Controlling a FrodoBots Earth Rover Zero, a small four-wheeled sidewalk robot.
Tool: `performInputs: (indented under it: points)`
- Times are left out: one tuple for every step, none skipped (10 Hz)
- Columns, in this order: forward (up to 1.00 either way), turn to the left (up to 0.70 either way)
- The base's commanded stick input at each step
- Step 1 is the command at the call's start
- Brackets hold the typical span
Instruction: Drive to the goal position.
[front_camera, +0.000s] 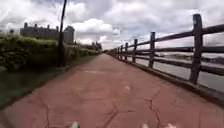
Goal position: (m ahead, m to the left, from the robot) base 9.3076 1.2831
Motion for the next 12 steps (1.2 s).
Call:
performInputs:
  points:
    - [1.00, 0.00]
    - [1.00, 0.00]
    - [1.00, 0.00]
    - [1.00, 0.00]
    - [1.00, 0.00]
    - [1.00, 0.00]
    - [1.00, 0.18]
    - [1.00, 0.08]
    - [1.00, 0.00]
    - [1.00, 0.00]
    - [1.00, 0.00]
    - [1.00, 0.00]
